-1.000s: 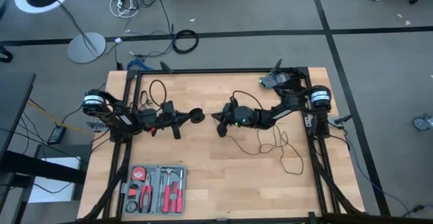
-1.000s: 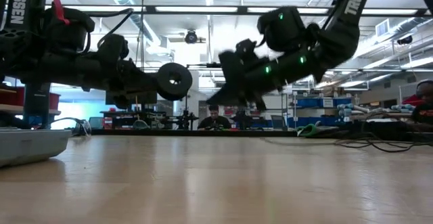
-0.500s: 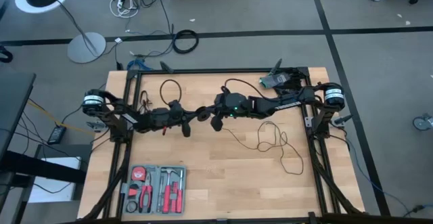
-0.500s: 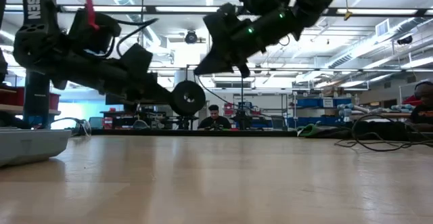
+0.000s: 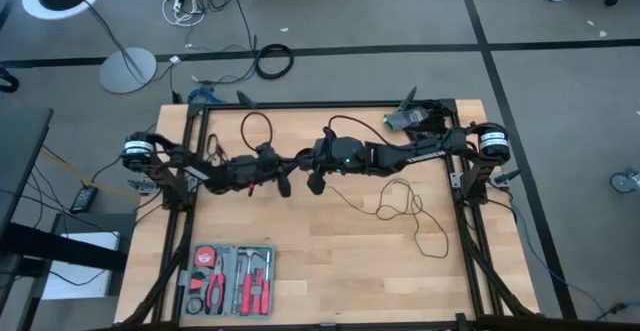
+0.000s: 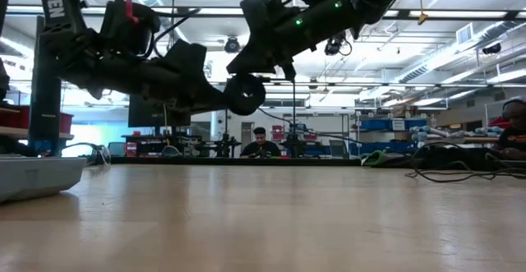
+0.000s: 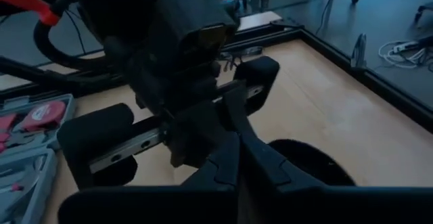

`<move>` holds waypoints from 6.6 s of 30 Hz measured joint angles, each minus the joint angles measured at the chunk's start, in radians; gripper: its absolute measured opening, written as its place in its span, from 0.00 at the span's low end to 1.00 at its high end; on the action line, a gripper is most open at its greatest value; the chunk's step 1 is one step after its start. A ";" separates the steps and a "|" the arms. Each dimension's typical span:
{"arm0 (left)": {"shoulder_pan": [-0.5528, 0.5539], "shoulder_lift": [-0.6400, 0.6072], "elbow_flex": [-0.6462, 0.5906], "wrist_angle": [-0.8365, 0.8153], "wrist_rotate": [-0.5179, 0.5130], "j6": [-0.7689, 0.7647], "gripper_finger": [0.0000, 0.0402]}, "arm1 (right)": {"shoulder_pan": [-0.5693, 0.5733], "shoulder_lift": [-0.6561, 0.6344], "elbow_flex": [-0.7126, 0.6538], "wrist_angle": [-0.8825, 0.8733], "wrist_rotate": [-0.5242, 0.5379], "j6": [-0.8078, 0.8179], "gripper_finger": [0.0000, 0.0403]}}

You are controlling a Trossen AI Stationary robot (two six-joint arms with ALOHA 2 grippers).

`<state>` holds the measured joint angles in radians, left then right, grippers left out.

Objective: Coil cords
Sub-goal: Coil the black wire on the spool

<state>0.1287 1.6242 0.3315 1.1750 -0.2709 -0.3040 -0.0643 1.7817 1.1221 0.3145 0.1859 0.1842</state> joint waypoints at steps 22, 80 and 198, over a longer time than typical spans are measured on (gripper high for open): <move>0.000 0.000 0.043 0.047 0.022 -0.025 0.00 | 0.093 -0.001 -0.246 0.013 0.123 0.166 0.08; 0.000 0.000 -0.008 0.140 0.114 -0.017 0.00 | 0.114 -0.033 -0.515 0.386 0.275 0.154 0.01; -0.072 0.000 -0.123 0.021 -0.050 -0.045 0.00 | -0.028 -0.020 -0.166 -0.006 0.044 0.116 0.00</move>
<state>0.0566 1.6241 0.2080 1.1965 -0.3205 -0.3489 -0.0920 1.7615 0.9557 0.3090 0.2299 0.2997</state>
